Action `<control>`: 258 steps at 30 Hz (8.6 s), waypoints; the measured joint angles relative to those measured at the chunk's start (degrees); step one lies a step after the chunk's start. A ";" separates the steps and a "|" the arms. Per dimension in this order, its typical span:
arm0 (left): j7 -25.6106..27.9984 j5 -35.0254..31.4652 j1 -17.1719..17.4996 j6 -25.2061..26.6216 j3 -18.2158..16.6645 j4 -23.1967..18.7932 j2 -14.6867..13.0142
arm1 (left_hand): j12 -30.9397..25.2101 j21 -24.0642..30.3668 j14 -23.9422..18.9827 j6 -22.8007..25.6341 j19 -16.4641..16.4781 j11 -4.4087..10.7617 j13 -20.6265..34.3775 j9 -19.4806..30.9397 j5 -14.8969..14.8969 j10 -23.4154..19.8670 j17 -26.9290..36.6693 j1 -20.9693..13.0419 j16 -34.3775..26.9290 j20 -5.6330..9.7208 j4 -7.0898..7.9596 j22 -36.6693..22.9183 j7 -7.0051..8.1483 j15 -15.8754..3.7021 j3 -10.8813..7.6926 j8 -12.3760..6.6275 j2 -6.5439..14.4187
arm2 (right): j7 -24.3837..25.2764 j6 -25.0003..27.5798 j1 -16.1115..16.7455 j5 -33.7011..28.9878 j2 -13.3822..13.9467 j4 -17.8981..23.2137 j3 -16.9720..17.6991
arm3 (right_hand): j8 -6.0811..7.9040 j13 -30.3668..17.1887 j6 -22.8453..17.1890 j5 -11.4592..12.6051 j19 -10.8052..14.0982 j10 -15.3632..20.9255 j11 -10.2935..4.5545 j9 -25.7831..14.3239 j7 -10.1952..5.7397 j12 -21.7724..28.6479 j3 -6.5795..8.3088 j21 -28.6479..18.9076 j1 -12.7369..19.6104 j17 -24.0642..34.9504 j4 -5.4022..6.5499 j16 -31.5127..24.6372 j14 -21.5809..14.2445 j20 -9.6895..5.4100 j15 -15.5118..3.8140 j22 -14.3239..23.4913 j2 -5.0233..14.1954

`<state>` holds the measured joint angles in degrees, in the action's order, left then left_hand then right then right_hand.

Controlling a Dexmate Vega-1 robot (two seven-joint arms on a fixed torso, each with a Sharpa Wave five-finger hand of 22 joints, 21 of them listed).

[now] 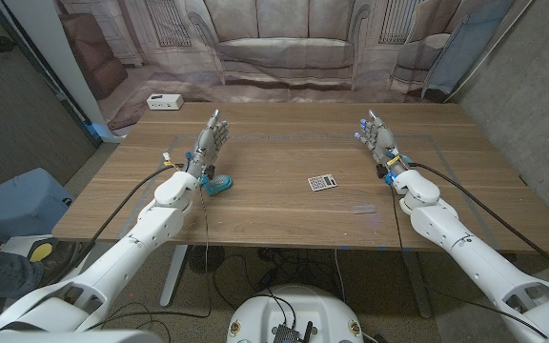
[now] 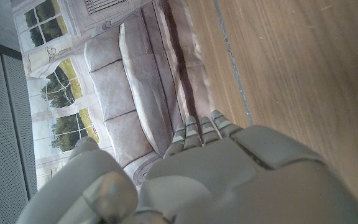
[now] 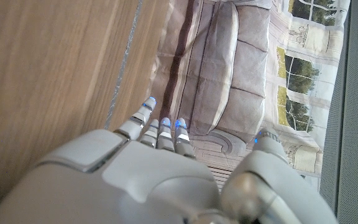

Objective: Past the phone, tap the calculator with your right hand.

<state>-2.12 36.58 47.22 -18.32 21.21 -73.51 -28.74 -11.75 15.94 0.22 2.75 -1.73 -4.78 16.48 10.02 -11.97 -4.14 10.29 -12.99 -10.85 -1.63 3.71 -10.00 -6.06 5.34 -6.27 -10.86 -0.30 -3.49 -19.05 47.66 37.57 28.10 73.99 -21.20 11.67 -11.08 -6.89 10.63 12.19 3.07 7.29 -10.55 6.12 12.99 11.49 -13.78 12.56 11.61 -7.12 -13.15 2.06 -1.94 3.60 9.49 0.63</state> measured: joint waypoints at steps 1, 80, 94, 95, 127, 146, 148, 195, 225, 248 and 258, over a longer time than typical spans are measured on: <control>0.00 0.00 -0.01 0.00 0.00 0.00 0.02 | -0.13 0.00 0.00 0.00 0.00 0.07 0.00 0.00 0.00 -0.07 0.00 0.00 0.00 0.00 0.00 -0.02 0.00 0.00 0.00 0.00 0.00 | -0.11 -0.22 0.00 0.00 0.00 0.00 0.00 | 0.00 0.00 0.00 0.00 0.15 0.00 0.00 0.00 0.00 0.00 0.00 0.00 -0.01 0.00 0.00 -0.21 0.00 0.15 0.00 0.00 -0.01; -0.59 -0.42 2.64 -0.03 -3.13 -9.01 -6.31 | -1.45 -1.17 -5.44 5.56 3.15 -0.64 -3.43 -0.03 0.00 -5.50 -0.15 -0.98 -0.62 -1.78 -0.88 0.00 -1.00 0.07 -0.39 -0.44 0.99 | 2.30 -9.01 15.87 -5.40 7.06 21.22 2.98 | 0.88 0.03 -7.48 0.00 5.34 7.11 0.06 0.02 -1.74 0.99 0.23 0.26 0.80 -0.02 -0.23 -0.86 -5.45 0.60 -0.13 0.25 0.37; -1.70 -0.06 3.20 -0.02 -3.37 -9.55 -6.98 | -1.45 -1.54 -5.76 6.17 3.36 -0.87 -3.72 -0.03 0.00 -5.73 -0.15 -0.98 -0.62 -1.99 -1.12 0.00 -1.00 0.38 -0.15 -0.44 0.99 | 8.47 -8.89 19.26 -12.90 7.91 24.97 3.55 | 1.33 0.03 -9.43 0.00 5.33 7.59 -0.23 0.03 -2.67 0.99 0.07 0.70 1.19 -0.03 -0.38 -0.86 -5.55 0.60 -0.23 0.24 0.76; -1.80 -0.03 3.20 -0.02 -3.37 -9.55 -6.98 | -1.45 -1.54 -5.76 6.17 3.36 -0.94 -3.72 -0.03 0.00 -5.80 -0.15 -0.98 -0.62 -1.99 -1.12 0.00 -1.00 0.39 -0.15 -0.44 0.99 | 8.47 -8.89 19.53 -12.90 7.99 25.36 3.61 | 1.33 0.03 -9.70 0.00 5.33 7.59 -0.23 0.03 -2.95 0.99 0.07 0.70 1.19 -0.03 -0.38 -0.86 -5.54 0.60 -0.23 0.24 0.76; -6.50 1.10 2.53 -2.81 -3.67 -6.72 -7.33 | -1.45 -2.40 -6.50 6.98 3.56 -0.85 -4.25 -0.03 0.00 -6.32 -0.01 -0.98 -0.62 -2.19 -1.35 0.01 -1.00 0.07 0.09 -0.44 0.99 | 22.72 0.21 24.04 -37.25 9.41 34.13 2.70 | 1.37 0.03 -12.76 0.00 2.74 4.68 -2.48 -0.26 -5.01 -1.01 0.07 2.76 1.41 0.27 -0.38 0.69 -3.45 1.33 0.18 0.24 0.98; -10.11 1.97 1.97 -4.48 -3.40 -4.93 -7.42 | -1.45 -2.40 -6.88 7.29 3.55 -0.43 -4.51 -0.04 0.00 -6.72 -0.01 -0.97 -0.62 -2.19 -1.35 0.01 -0.68 0.07 0.09 -0.44 0.99 | 26.57 9.65 23.79 -49.15 11.60 39.16 0.12 | 0.30 -0.26 -10.99 0.00 0.93 4.69 -2.48 -0.26 -6.12 -1.01 0.07 2.99 1.41 0.27 -0.38 1.21 -2.30 1.03 -0.54 0.24 0.98; -10.36 2.05 1.58 -4.62 -3.26 -3.98 -7.24 | -1.45 -2.40 -6.88 7.29 3.55 -0.43 -4.51 -0.04 0.00 -6.72 -0.01 -0.98 -0.62 -2.19 -1.35 0.01 -0.68 0.07 0.09 -0.44 0.99 | 27.10 12.94 23.66 -52.08 11.86 39.58 -0.11 | 0.30 -0.26 -10.99 0.00 0.68 4.69 -2.48 -0.26 -6.12 -1.01 0.07 3.21 1.41 0.27 -0.38 1.36 -2.12 1.13 -0.54 0.24 0.98; -10.74 2.26 2.56 -6.27 -2.94 -3.81 -6.32 | -1.45 -3.29 -7.18 8.83 3.86 -0.64 -4.77 0.26 0.32 -6.93 -0.02 -1.28 -0.38 -2.49 -1.58 0.01 -0.39 -0.24 0.33 -0.44 1.29 | 14.35 40.18 17.14 -62.76 20.37 50.46 -7.52 | -0.46 -0.24 -14.00 0.00 -19.54 -9.97 -5.06 -0.25 -9.15 -2.64 -0.88 4.08 -0.71 0.79 0.58 2.80 7.64 6.77 -0.19 0.53 3.09; -10.72 2.44 2.38 -5.09 -2.65 -4.36 -6.36 | -1.45 -3.73 -7.50 9.44 3.86 -0.64 -4.75 0.25 0.32 -7.54 -0.03 -1.58 -0.38 -2.49 -1.82 0.01 -0.19 0.08 0.09 -0.44 1.59 | 3.55 48.43 9.46 -69.98 22.79 51.81 -15.83 | -0.68 -0.24 -12.54 0.00 -22.01 -13.13 -5.38 -0.25 -10.13 -2.64 -0.89 4.08 -1.99 0.78 1.05 2.79 7.68 5.82 -0.14 0.79 4.38; -11.12 2.67 2.00 -4.98 -2.36 -4.06 -5.91 | -1.10 -4.08 -7.49 9.43 3.86 -0.64 -5.03 0.24 0.31 -7.54 -0.03 -1.58 -0.16 -2.49 -1.99 0.01 -0.19 0.07 0.27 -0.44 1.59 | -0.39 49.74 7.10 -71.25 21.42 49.96 -18.54 | -0.41 -0.24 -13.80 0.00 -22.01 -12.91 -6.39 -0.24 -10.11 -2.64 -0.69 3.79 -2.46 0.77 1.57 2.51 7.68 5.20 -0.14 0.78 4.84; -11.35 2.59 2.00 -4.63 -2.11 -4.34 -6.07 | -1.10 -4.08 -7.49 9.45 3.85 -0.64 -5.02 0.24 0.31 -7.54 -0.03 -1.19 -0.16 -2.49 -1.99 0.01 -0.21 0.07 0.27 -0.44 1.98 | -1.26 49.95 6.11 -70.44 20.63 48.58 -19.39 | 0.00 -0.24 -15.33 0.00 -22.01 -13.01 -7.11 -0.24 -10.42 -2.35 -0.52 3.58 -3.20 0.86 2.05 2.07 7.89 5.20 -0.35 0.78 5.58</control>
<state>-13.47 39.17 49.22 -22.95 19.10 -77.85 -34.81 -12.85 11.85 -7.27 12.20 2.13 -5.42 11.46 10.26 -11.66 -11.68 10.26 -14.18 -11.01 -4.12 1.72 -9.98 -6.26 5.42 -6.00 -11.30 1.68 -4.75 30.90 53.77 -32.87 48.73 122.58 -40.58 11.67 -11.32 -22.22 10.63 -9.82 -9.94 0.18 -10.79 -4.31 10.64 10.96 -10.19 9.37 12.47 -5.07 -11.08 9.95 3.27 3.25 10.27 6.21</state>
